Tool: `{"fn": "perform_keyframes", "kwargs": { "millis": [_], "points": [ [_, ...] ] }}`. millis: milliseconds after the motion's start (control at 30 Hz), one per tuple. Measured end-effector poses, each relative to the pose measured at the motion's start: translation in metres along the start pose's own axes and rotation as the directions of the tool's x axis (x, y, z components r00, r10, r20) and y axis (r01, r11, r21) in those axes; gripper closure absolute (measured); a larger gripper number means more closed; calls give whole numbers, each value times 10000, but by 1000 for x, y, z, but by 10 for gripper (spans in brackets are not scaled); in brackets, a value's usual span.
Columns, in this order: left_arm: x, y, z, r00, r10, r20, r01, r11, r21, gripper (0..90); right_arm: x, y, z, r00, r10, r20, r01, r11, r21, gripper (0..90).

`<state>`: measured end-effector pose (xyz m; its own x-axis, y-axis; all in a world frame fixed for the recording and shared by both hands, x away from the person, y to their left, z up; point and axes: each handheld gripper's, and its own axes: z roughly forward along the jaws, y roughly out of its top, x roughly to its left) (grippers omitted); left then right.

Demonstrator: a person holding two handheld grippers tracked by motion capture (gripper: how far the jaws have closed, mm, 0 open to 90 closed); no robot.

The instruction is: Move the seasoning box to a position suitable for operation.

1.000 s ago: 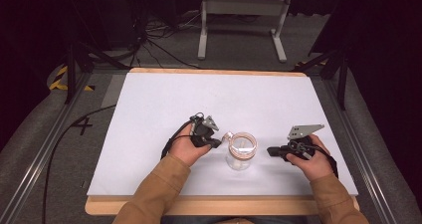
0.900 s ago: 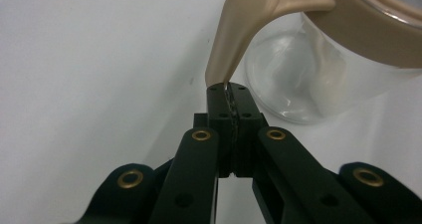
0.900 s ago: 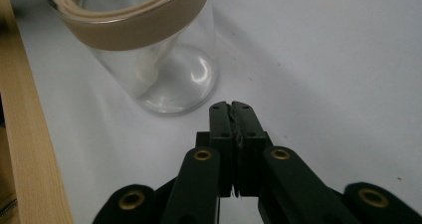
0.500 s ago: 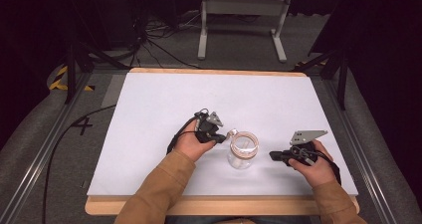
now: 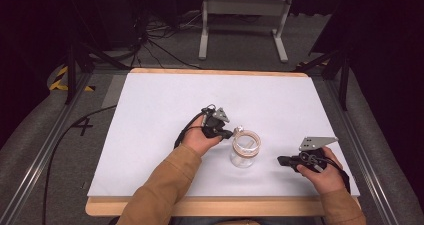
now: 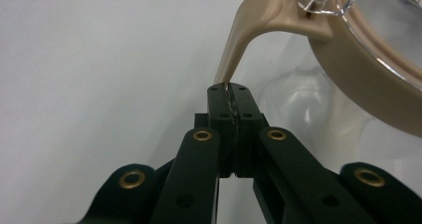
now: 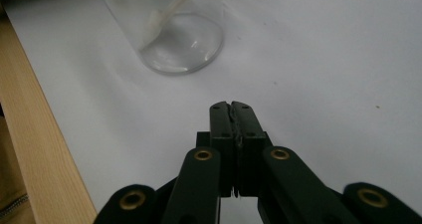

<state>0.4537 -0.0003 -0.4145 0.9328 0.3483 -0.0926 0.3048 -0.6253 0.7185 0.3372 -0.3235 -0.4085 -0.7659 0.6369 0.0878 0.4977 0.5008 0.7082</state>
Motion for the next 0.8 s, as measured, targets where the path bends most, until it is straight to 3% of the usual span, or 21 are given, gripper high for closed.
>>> {"fn": "perform_keyframes", "kwargs": {
  "millis": [200,367,600,800],
  "points": [
    [4,5,9,9998,177,54,-176,9997,-141,898,-1,-9,-5,9993,303,214,-303,9995,-21,899],
    [3,4,8,9998,110,140,-107,9997,-239,888,2,-9,-3,9996,215,208,-215,9998,-1,900],
    [-4,-3,-19,9999,-106,-85,103,9994,-323,848,3,4,4,9999,-49,124,52,9997,-230,900],
    [-14,-13,-51,9977,-616,-272,590,9945,-870,817,3,24,9,9989,-466,-109,456,9961,-760,900]
  ]
}}
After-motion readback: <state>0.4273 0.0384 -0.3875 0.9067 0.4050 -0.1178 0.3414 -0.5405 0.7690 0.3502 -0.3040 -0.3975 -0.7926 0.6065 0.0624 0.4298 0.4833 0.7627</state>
